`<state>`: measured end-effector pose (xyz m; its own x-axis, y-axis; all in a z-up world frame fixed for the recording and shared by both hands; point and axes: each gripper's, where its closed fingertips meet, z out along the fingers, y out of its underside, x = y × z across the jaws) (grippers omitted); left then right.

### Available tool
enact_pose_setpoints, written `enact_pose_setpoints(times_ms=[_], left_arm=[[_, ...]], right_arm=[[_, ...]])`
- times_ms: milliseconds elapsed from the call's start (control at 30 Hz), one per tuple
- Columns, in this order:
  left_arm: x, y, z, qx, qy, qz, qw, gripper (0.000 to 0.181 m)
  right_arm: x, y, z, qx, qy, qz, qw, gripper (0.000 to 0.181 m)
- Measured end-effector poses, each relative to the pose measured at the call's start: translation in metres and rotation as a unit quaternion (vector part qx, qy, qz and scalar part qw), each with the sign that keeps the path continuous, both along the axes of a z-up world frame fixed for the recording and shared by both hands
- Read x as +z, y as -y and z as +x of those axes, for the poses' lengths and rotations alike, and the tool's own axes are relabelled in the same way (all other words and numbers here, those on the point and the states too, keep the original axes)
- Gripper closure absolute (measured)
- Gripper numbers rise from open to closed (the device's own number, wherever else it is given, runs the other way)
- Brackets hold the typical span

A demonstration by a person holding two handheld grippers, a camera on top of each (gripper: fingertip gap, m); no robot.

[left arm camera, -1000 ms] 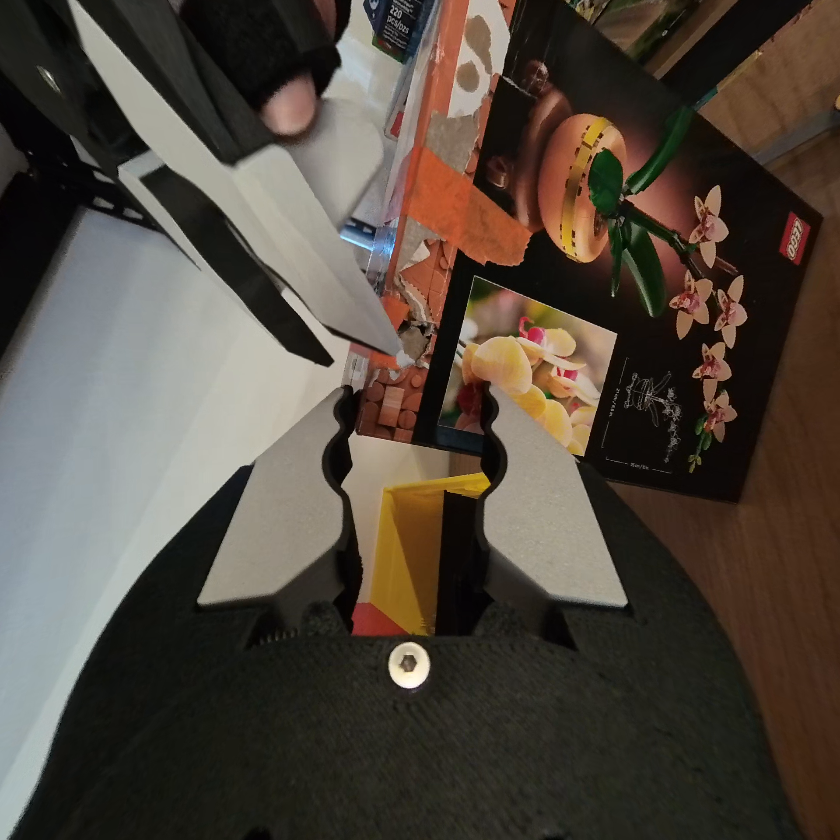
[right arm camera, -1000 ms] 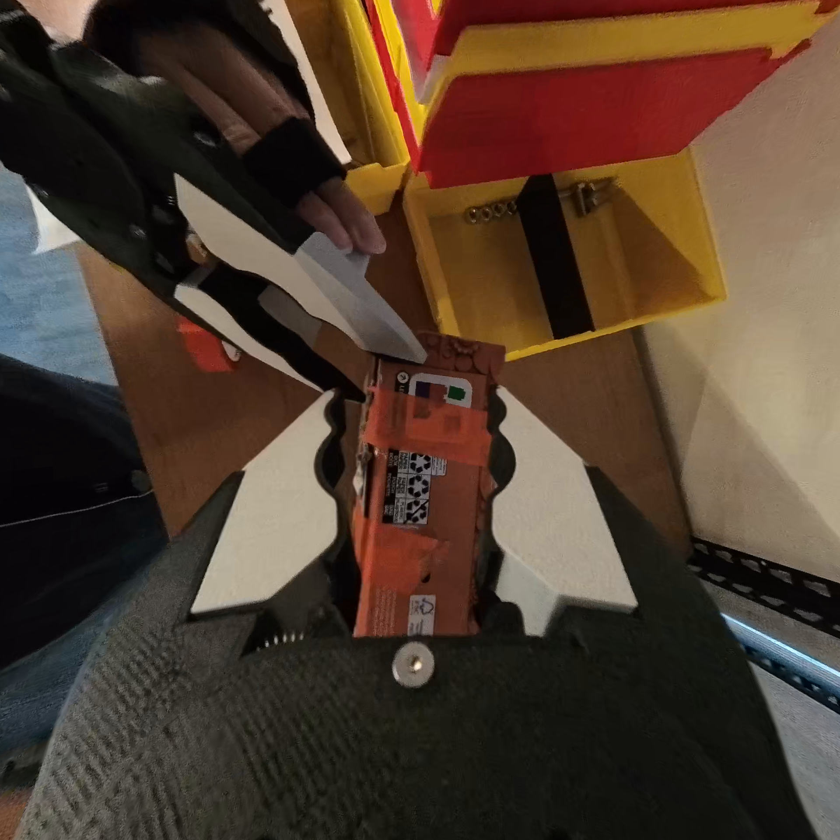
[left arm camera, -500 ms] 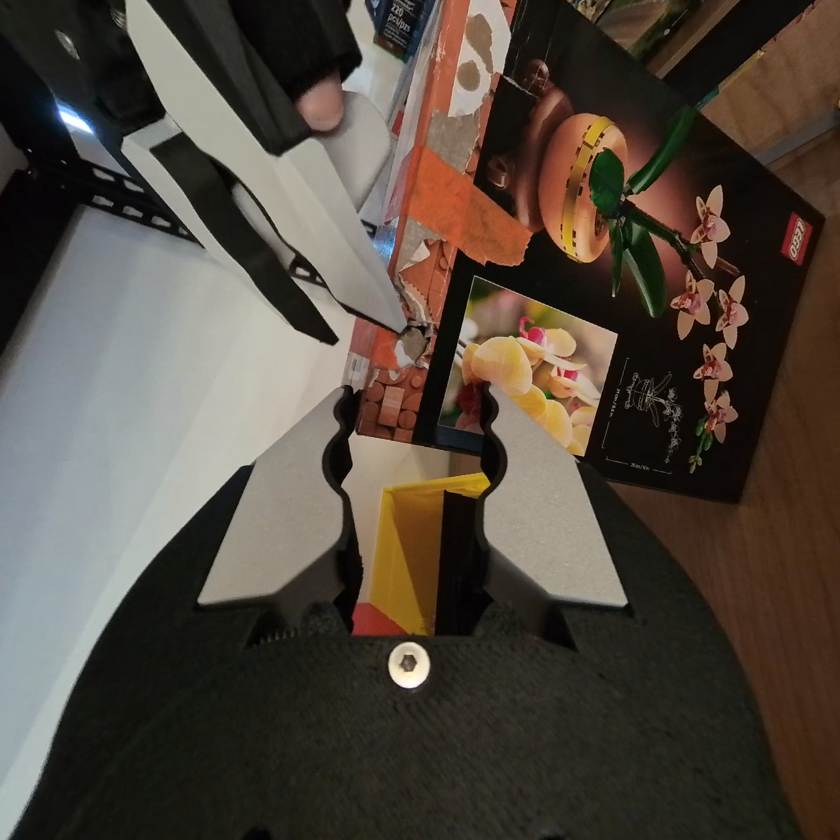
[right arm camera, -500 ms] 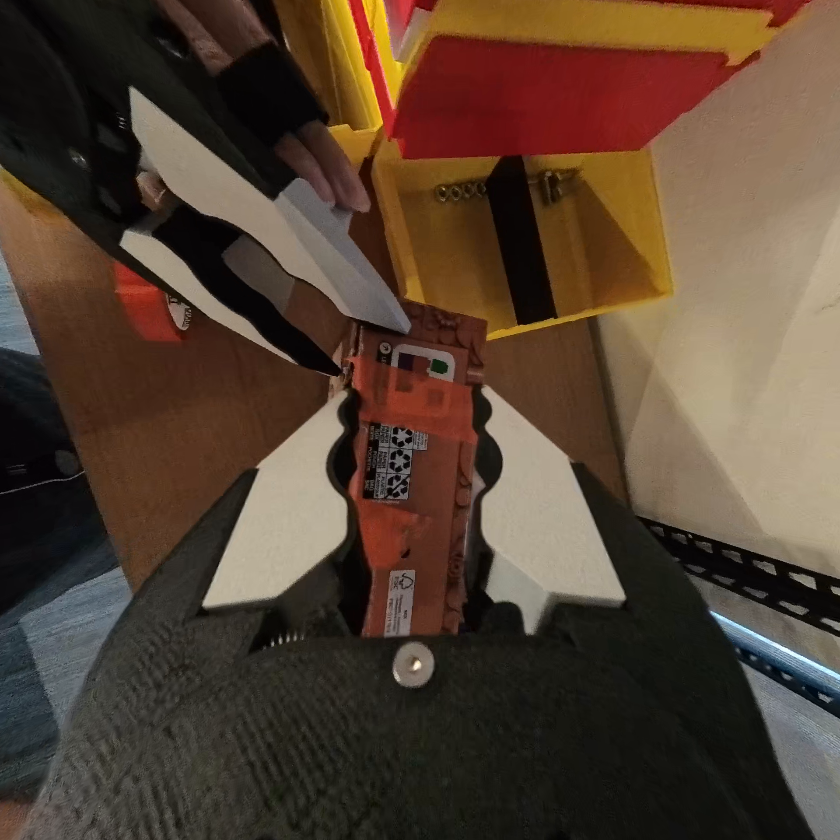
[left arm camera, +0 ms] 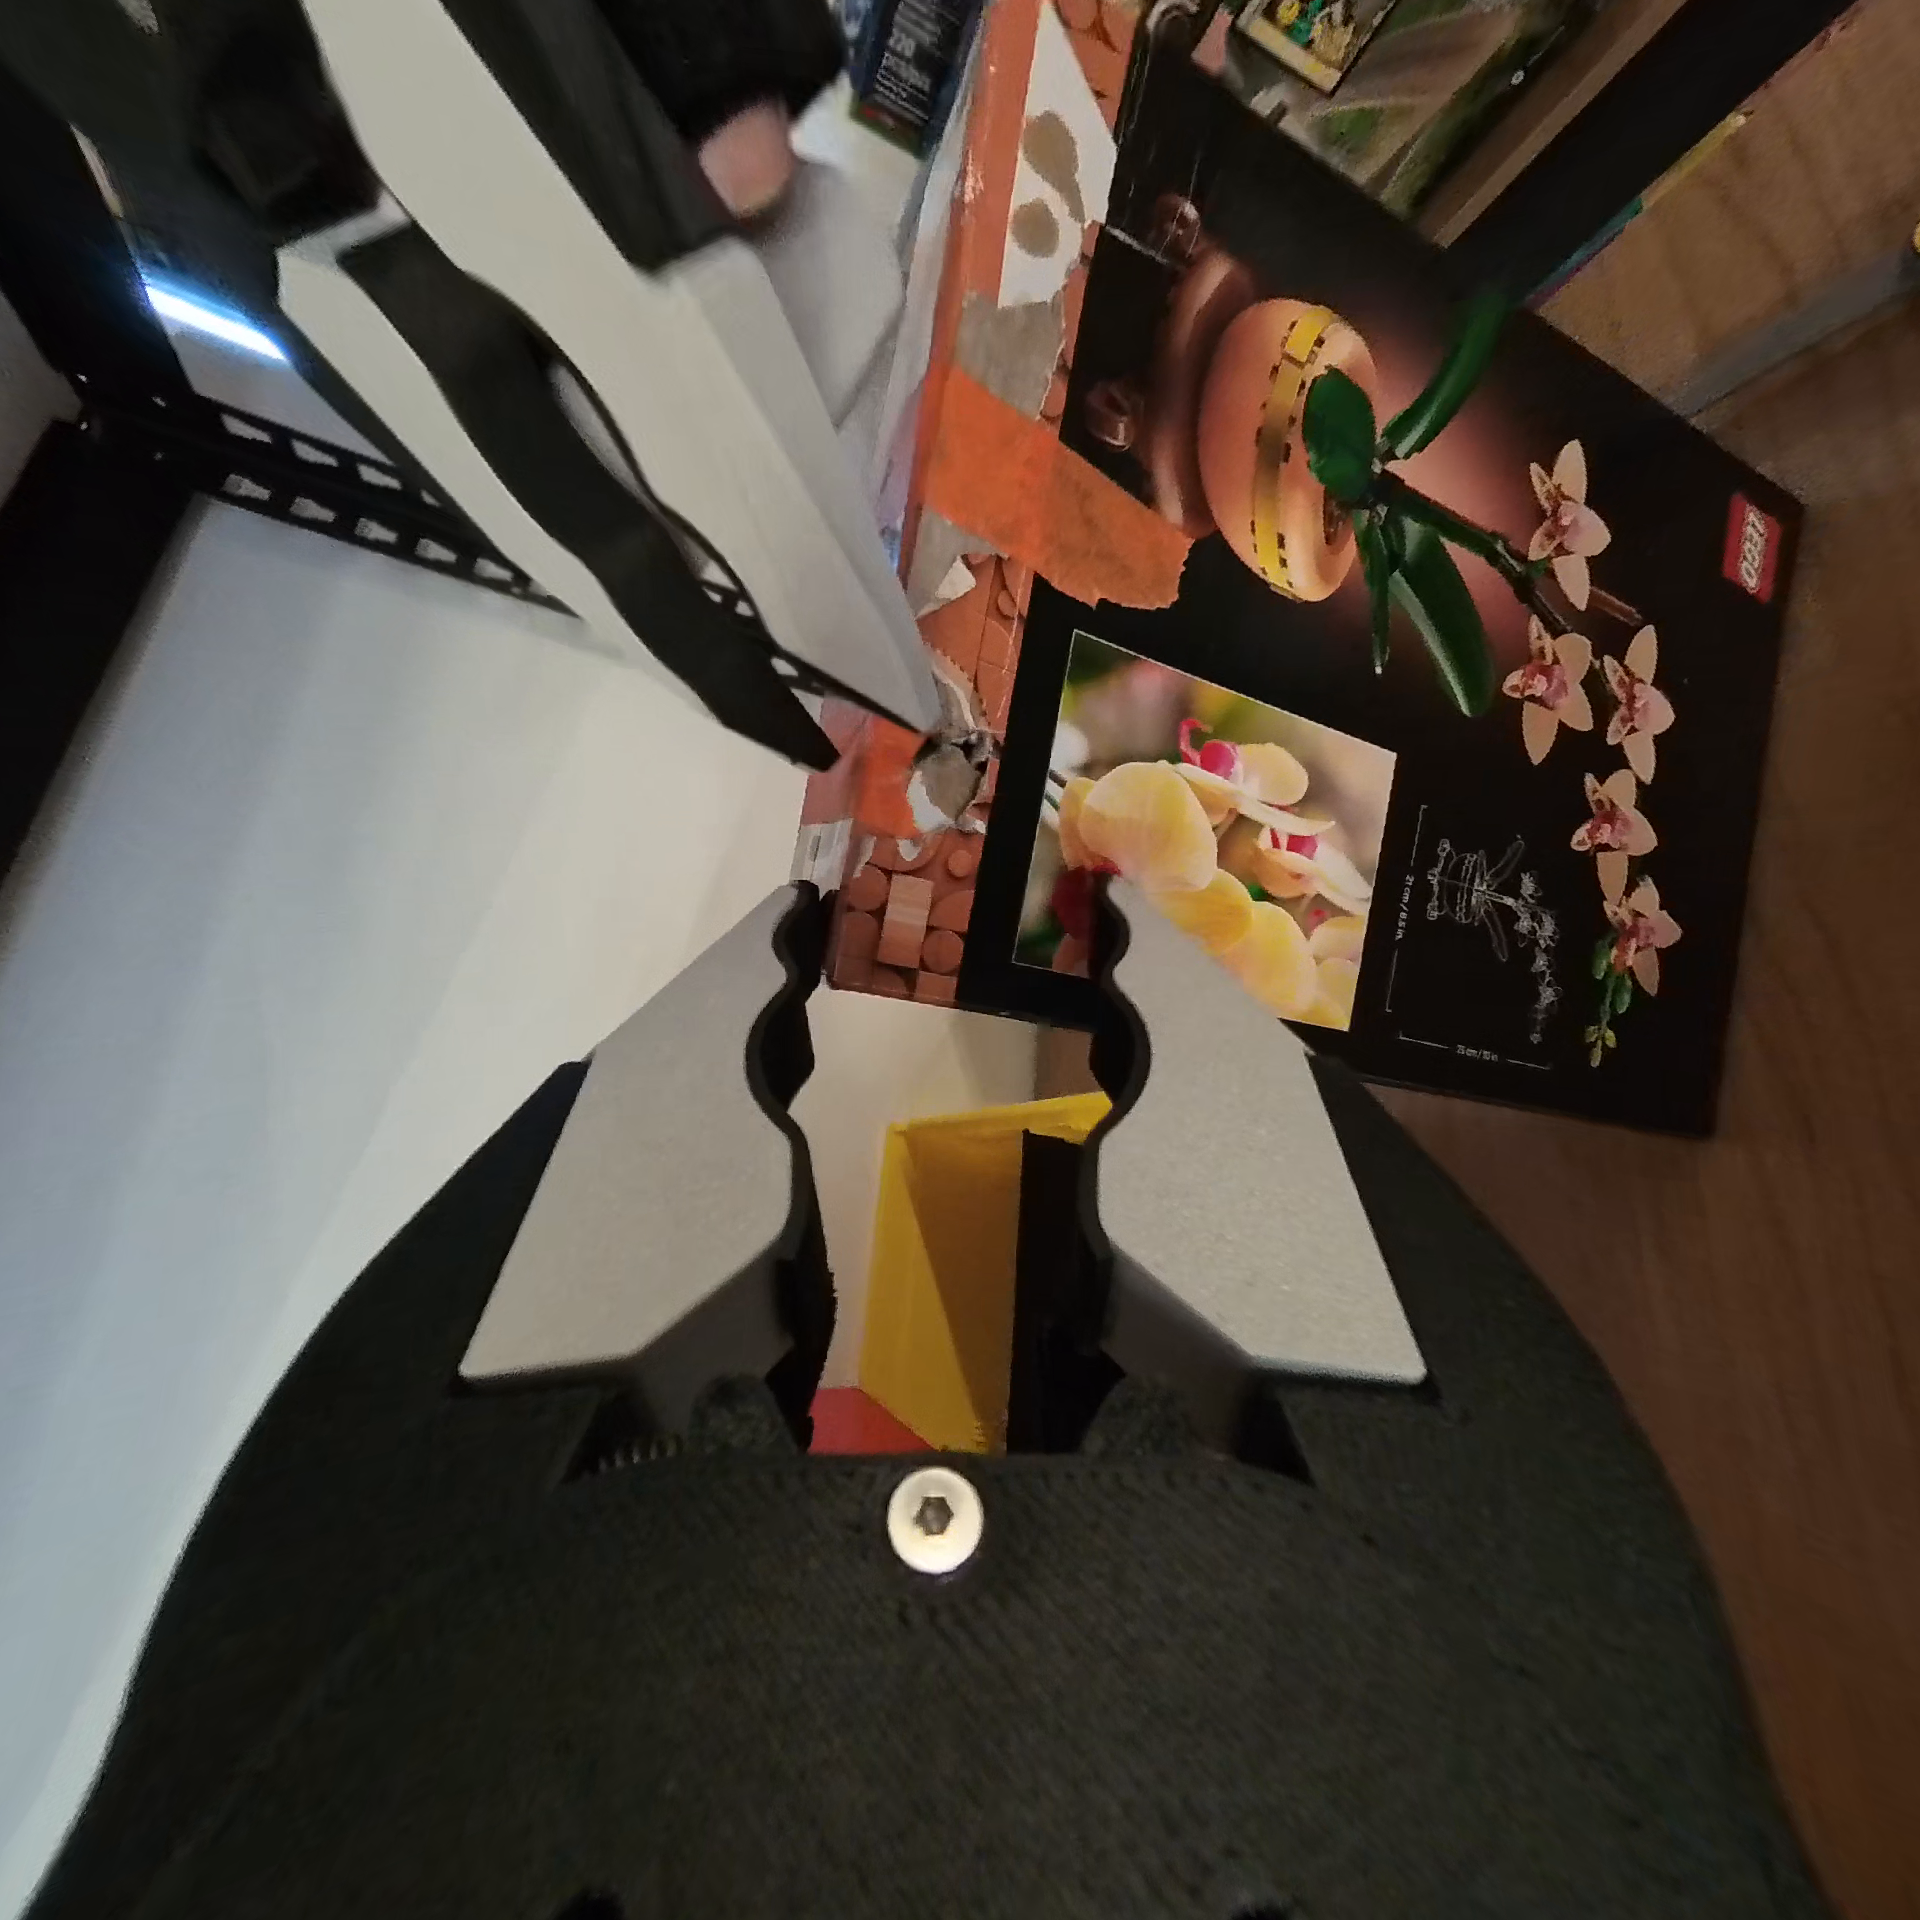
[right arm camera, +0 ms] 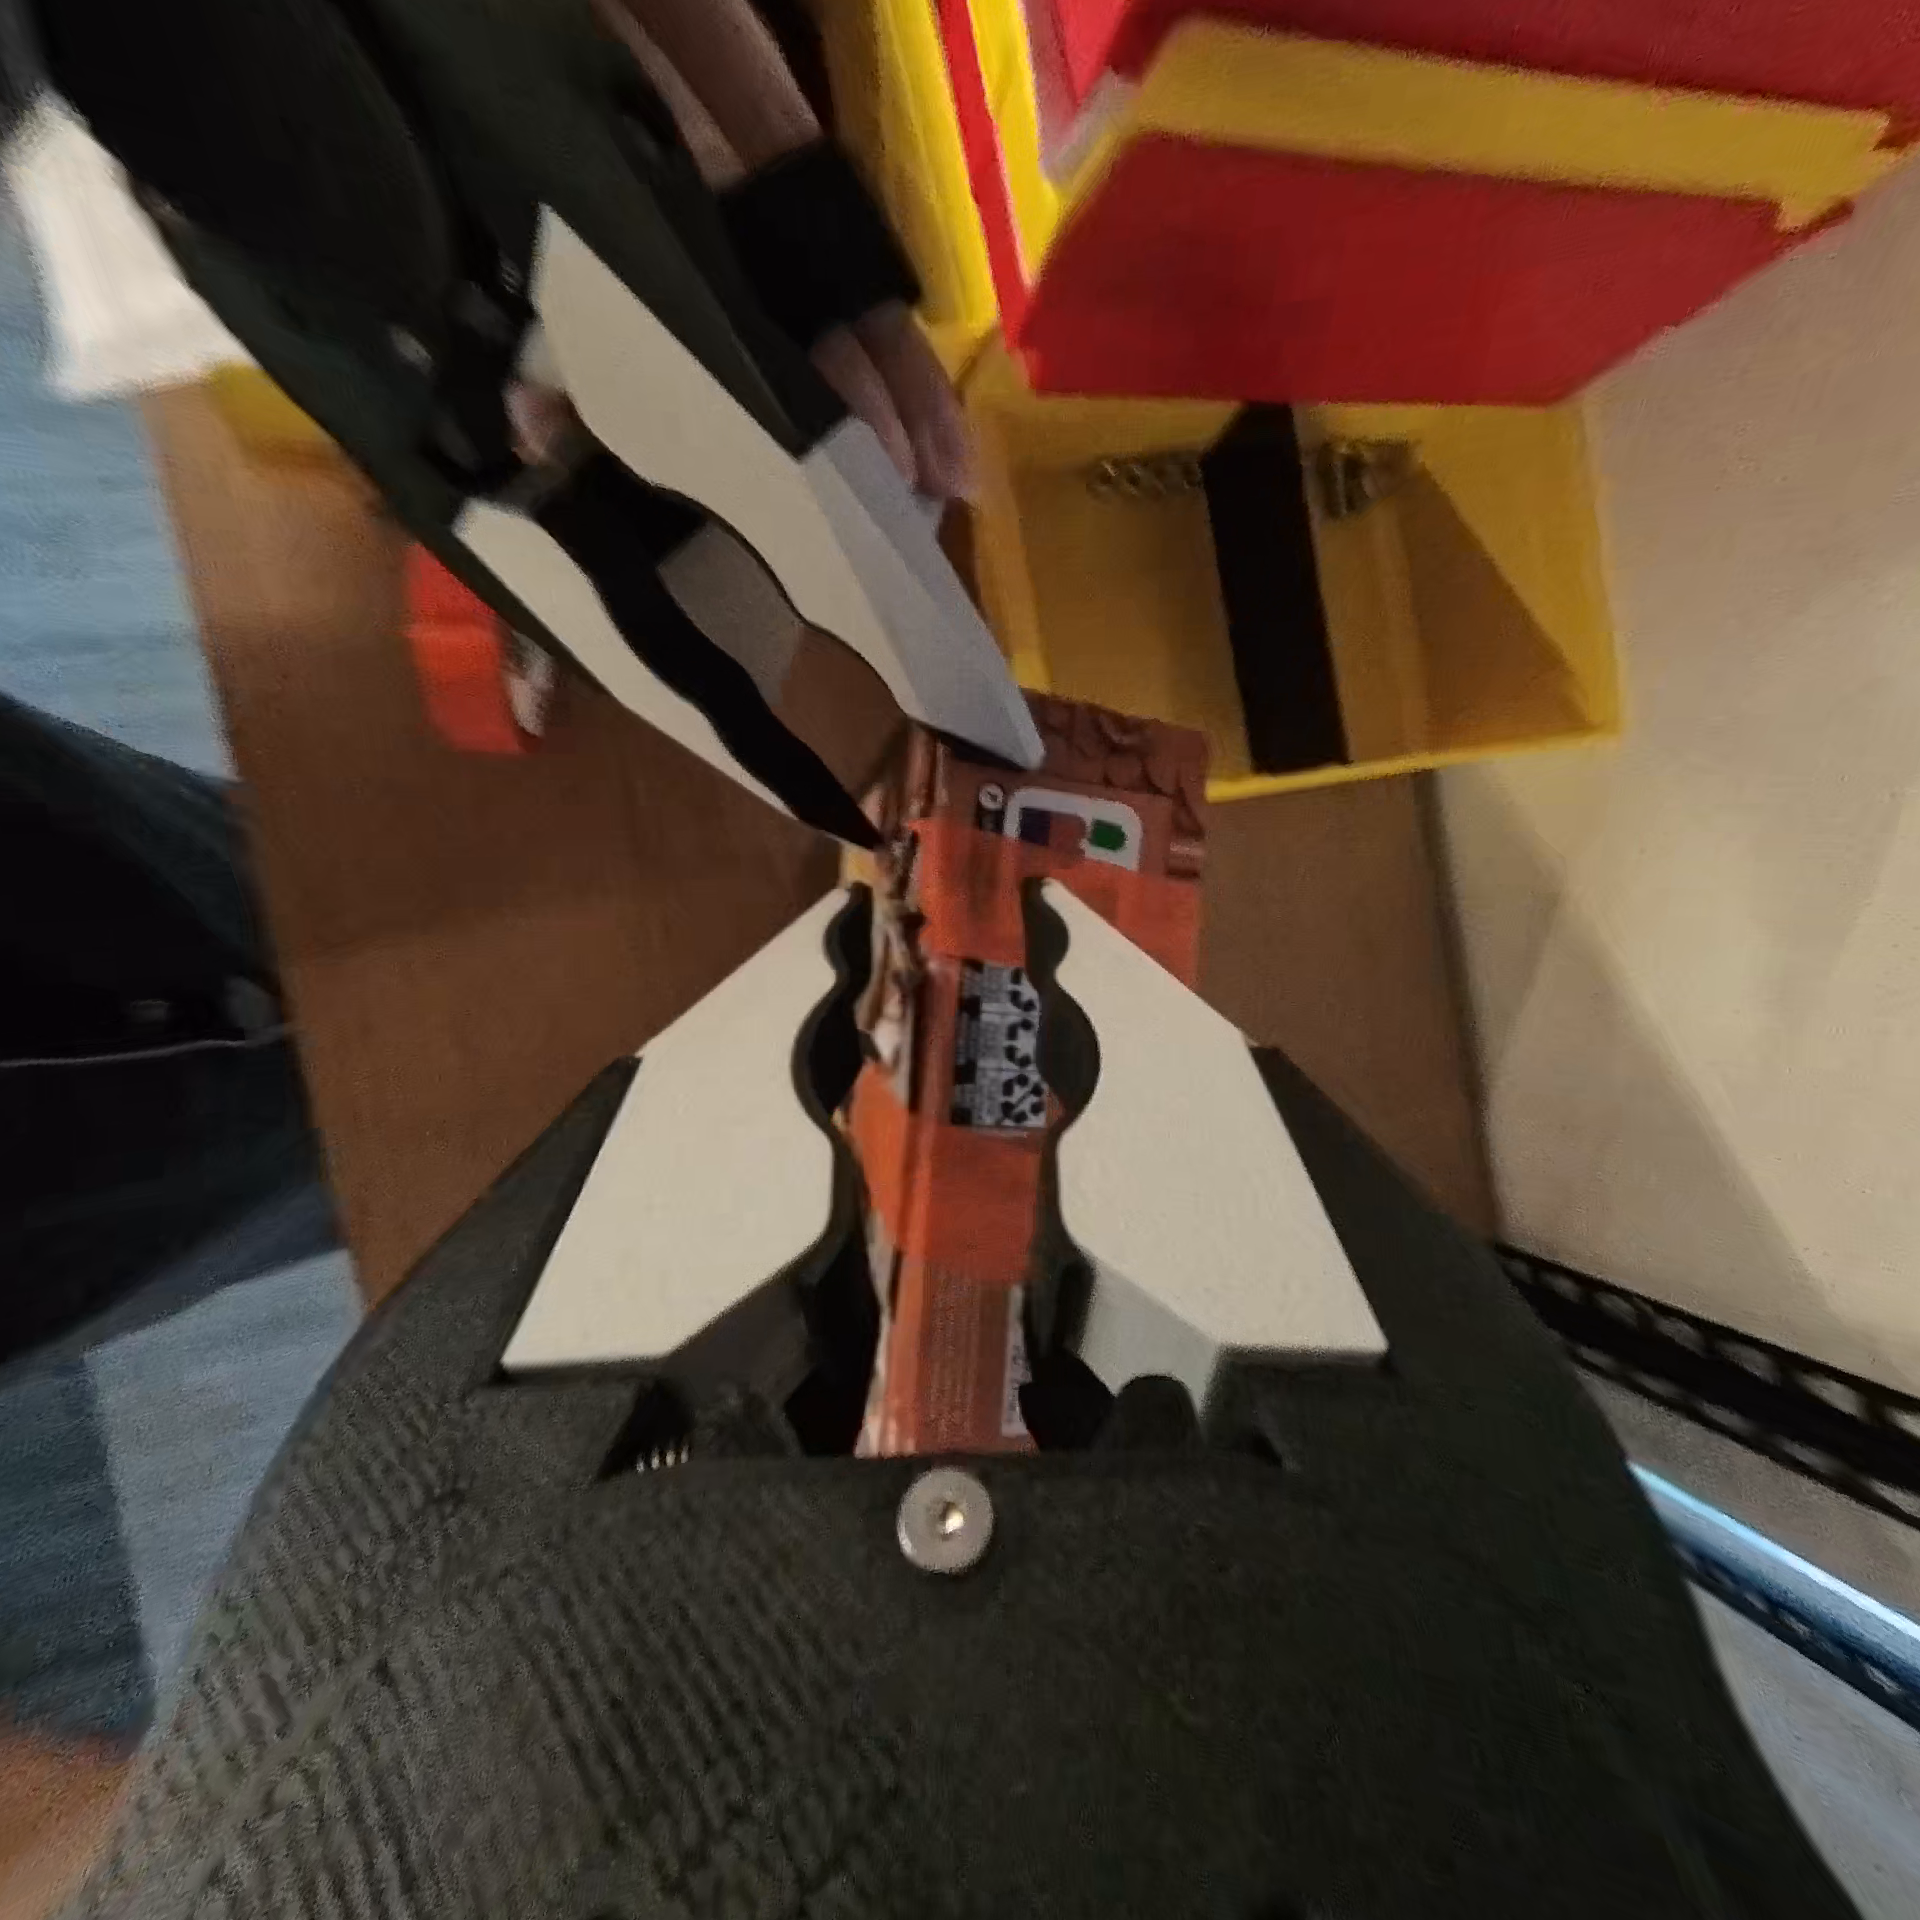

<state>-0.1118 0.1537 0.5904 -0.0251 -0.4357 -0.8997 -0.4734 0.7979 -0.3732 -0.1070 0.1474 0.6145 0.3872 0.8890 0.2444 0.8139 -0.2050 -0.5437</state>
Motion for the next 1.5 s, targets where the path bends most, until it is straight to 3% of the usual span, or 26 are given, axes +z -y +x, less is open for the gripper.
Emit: enact_pose_setpoints(times_ms=[67,200,300,400,567,700,800,933,1067,1233,1500], left_arm=[[0.000,0.000,0.000,0.001,0.000,0.001,1.000,0.130],[0.000,0.000,-0.001,0.001,0.002,0.002,1.000,0.130],[0.000,-0.001,-0.002,0.005,0.003,0.001,1.000,0.130],[0.000,0.000,-0.002,0.002,0.005,-0.001,1.000,0.130],[0.000,0.000,-0.003,0.004,0.005,0.001,1.000,0.129],[0.000,0.000,-0.004,0.006,0.000,0.003,1.000,0.130],[0.000,-0.001,-0.004,0.005,0.004,0.000,1.000,0.130],[0.000,0.000,-0.005,0.005,0.002,0.004,1.000,0.129],[0.000,0.000,-0.006,0.007,-0.002,0.008,1.000,0.129],[-0.001,0.000,-0.006,0.010,-0.005,0.018,1.000,0.127],[-0.003,-0.006,-0.004,0.020,0.002,-0.012,1.000,0.121]], right_arm=[[0.011,0.000,-0.001,-0.005,-0.049,-0.009,0.999,0.149],[-0.001,-0.010,0.014,-0.029,-0.010,-0.003,1.000,0.133],[-0.005,-0.011,0.012,-0.027,-0.009,0.005,1.000,0.149],[-0.004,-0.007,0.011,-0.020,-0.020,0.011,1.000,0.152],[0.022,0.000,-0.003,-0.008,-0.157,-0.003,0.988,0.158],[-0.006,-0.013,0.013,-0.034,-0.060,0.016,0.997,0.144],[-0.003,-0.010,0.007,-0.023,-0.053,0.037,0.998,0.156],[0.004,-0.010,-0.012,-0.013,-0.080,0.034,0.996,0.141],[-0.006,-0.021,-0.005,-0.034,-0.031,0.034,0.998,0.142],[-0.006,-0.020,-0.006,-0.035,-0.031,0.040,0.998,0.144],[-0.005,-0.029,0.002,-0.123,-0.043,0.050,0.990,0.143]])
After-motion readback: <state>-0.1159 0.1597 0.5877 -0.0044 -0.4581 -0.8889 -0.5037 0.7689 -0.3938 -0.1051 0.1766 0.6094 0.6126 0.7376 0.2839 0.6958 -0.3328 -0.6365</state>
